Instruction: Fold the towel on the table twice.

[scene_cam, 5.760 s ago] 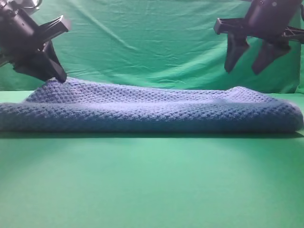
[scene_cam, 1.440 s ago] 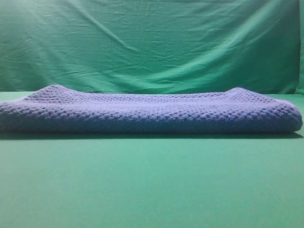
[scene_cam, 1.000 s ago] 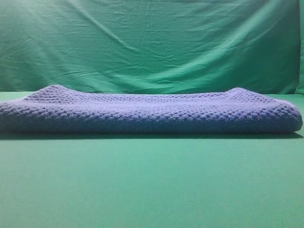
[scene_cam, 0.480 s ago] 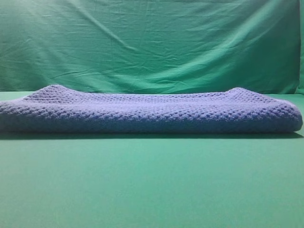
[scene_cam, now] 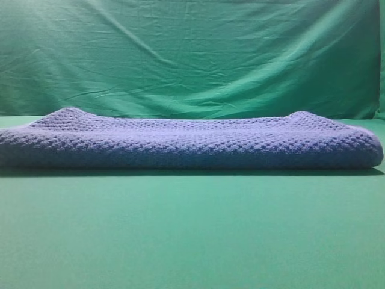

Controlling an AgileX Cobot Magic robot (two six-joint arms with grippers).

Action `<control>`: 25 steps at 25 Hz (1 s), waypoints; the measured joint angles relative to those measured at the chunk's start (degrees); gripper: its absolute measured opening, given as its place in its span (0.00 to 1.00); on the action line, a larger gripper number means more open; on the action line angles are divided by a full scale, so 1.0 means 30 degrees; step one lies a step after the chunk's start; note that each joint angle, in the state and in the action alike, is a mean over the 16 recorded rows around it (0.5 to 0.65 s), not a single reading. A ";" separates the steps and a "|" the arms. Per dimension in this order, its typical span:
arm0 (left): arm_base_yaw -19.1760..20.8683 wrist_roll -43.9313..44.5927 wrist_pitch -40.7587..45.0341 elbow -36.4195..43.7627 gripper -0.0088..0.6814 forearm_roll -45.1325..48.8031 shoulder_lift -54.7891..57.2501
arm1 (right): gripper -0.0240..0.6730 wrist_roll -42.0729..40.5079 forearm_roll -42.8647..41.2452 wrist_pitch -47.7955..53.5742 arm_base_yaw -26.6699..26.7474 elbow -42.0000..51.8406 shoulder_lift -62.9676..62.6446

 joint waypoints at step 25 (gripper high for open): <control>0.0637 0.0020 0.0033 0.0000 0.01 0.0000 0.0000 | 0.03 0.0000 -0.0012 0.0009 -0.4324 0.0000 0.0000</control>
